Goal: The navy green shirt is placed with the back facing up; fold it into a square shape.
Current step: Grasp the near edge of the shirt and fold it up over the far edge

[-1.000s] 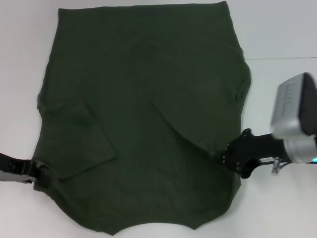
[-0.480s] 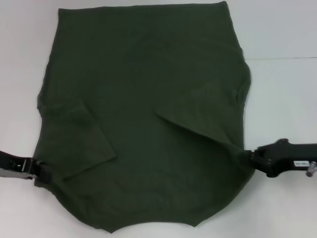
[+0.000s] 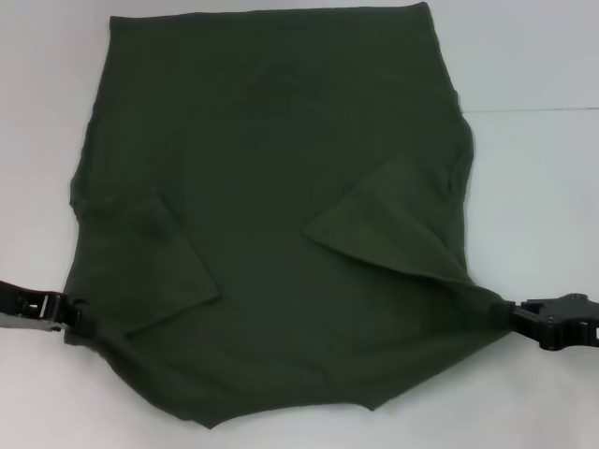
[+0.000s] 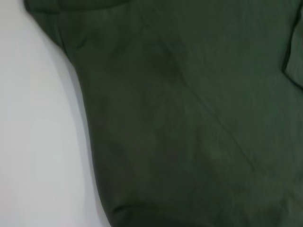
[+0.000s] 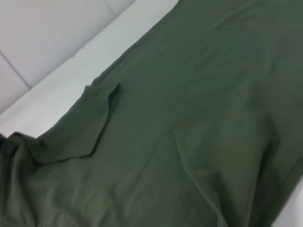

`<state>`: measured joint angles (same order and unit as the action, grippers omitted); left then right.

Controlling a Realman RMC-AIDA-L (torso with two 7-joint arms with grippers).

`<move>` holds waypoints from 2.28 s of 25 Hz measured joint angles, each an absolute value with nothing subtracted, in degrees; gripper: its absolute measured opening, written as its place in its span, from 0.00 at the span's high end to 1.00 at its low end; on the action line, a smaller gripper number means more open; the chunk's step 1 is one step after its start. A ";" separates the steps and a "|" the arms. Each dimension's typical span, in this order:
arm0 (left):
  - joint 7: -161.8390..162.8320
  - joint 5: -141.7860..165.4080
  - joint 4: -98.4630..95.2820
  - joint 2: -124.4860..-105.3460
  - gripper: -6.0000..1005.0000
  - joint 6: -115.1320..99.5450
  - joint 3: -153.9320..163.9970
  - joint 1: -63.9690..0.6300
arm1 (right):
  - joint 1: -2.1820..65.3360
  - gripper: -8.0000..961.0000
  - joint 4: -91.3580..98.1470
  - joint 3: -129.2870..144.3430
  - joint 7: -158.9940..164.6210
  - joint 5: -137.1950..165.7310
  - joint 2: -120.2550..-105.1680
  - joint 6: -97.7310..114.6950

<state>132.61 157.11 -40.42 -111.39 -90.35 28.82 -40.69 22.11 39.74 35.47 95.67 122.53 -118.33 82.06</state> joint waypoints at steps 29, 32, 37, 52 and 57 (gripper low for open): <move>130.10 154.75 -41.71 -111.29 0.96 -93.08 26.55 -39.79 | 18.74 0.94 36.39 28.23 95.87 122.28 -117.95 83.63; 130.16 154.73 -41.77 -111.28 0.96 -93.71 26.45 -39.76 | 18.96 0.94 36.34 28.16 95.78 122.22 -118.18 83.70; 129.92 154.62 -41.93 -111.06 0.96 -96.14 25.43 -39.82 | 19.17 0.94 35.70 27.50 95.93 121.58 -118.03 83.79; 124.83 154.70 -44.27 -109.37 0.96 -104.71 20.04 -37.86 | 20.29 0.94 32.75 26.95 94.74 120.76 -115.36 87.08; 123.20 154.65 -44.61 -109.33 0.96 -105.57 19.22 -37.39 | 19.79 0.93 32.64 25.98 92.88 120.64 -114.66 90.28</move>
